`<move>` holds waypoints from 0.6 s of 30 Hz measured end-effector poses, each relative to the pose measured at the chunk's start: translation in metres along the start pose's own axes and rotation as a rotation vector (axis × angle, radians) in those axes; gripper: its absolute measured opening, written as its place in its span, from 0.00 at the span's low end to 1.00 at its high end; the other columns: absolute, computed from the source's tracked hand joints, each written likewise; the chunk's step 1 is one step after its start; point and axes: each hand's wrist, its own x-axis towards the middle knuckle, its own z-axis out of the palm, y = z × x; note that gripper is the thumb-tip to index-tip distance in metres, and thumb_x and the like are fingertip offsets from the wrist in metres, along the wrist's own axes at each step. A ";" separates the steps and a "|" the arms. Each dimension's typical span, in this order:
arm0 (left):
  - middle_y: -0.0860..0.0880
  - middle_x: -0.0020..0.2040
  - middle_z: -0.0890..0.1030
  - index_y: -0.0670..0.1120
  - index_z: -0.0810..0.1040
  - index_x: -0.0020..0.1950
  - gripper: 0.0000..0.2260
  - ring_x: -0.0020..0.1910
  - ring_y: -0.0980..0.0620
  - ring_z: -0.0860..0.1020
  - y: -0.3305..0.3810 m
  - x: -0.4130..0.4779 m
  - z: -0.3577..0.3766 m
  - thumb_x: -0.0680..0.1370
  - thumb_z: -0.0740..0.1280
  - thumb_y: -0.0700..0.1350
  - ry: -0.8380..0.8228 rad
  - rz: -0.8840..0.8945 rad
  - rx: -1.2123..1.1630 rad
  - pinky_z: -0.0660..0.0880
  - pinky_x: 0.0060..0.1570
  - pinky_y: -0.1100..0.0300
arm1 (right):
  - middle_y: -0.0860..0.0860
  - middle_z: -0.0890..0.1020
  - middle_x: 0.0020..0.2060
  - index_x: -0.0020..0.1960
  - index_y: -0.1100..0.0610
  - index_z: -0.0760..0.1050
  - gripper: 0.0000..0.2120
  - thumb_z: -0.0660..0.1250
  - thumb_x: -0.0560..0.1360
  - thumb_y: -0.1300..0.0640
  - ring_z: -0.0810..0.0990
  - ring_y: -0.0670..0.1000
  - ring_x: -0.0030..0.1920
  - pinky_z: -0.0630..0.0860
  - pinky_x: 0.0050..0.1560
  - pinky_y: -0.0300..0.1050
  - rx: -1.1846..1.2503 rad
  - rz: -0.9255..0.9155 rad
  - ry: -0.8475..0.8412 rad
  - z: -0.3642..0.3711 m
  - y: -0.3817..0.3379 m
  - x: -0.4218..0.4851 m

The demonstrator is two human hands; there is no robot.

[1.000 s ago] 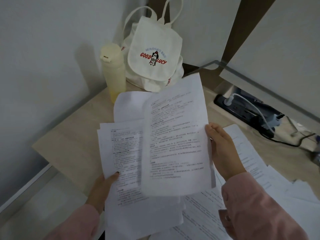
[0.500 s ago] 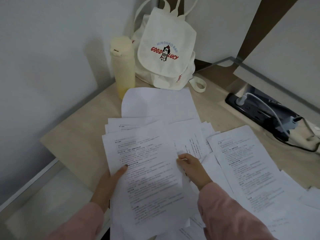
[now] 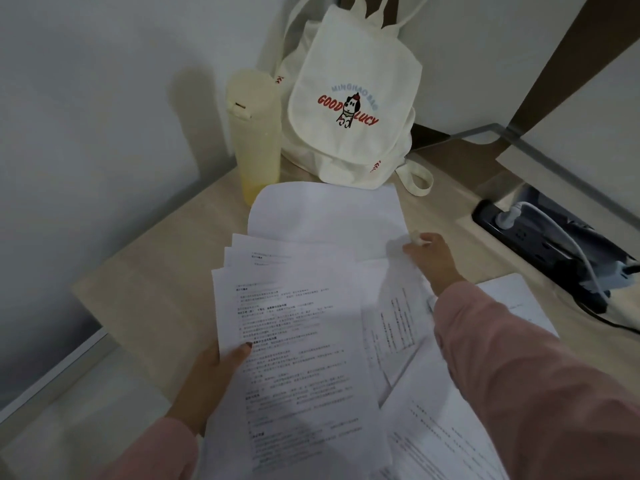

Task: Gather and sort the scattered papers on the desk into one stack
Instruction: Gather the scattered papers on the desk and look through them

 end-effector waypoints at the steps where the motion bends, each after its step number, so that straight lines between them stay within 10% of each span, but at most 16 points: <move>1: 0.58 0.42 0.83 0.57 0.78 0.47 0.06 0.46 0.53 0.81 0.000 0.000 0.000 0.77 0.64 0.45 -0.002 -0.007 0.002 0.76 0.46 0.56 | 0.59 0.71 0.63 0.65 0.60 0.67 0.28 0.68 0.69 0.52 0.74 0.60 0.59 0.71 0.54 0.48 -0.009 0.019 -0.008 0.001 -0.002 0.006; 4: 0.57 0.43 0.83 0.55 0.79 0.46 0.06 0.47 0.51 0.81 0.000 0.002 -0.001 0.77 0.65 0.44 0.014 -0.033 0.002 0.76 0.49 0.54 | 0.58 0.76 0.49 0.52 0.58 0.72 0.29 0.70 0.56 0.44 0.76 0.58 0.49 0.72 0.47 0.49 -0.039 0.040 -0.069 0.010 0.012 0.038; 12: 0.53 0.46 0.81 0.53 0.78 0.48 0.05 0.47 0.51 0.79 0.005 0.002 0.000 0.77 0.65 0.43 0.018 -0.052 0.002 0.74 0.54 0.50 | 0.58 0.82 0.44 0.43 0.59 0.78 0.04 0.68 0.71 0.58 0.80 0.58 0.46 0.76 0.54 0.53 0.015 -0.031 -0.204 0.010 0.010 0.005; 18: 0.54 0.47 0.81 0.54 0.77 0.48 0.05 0.48 0.50 0.79 0.004 -0.001 0.001 0.76 0.65 0.44 0.003 -0.031 0.019 0.73 0.58 0.49 | 0.51 0.69 0.28 0.27 0.55 0.62 0.19 0.67 0.72 0.60 0.67 0.48 0.31 0.60 0.33 0.41 -0.087 -0.140 -0.203 -0.007 0.016 -0.023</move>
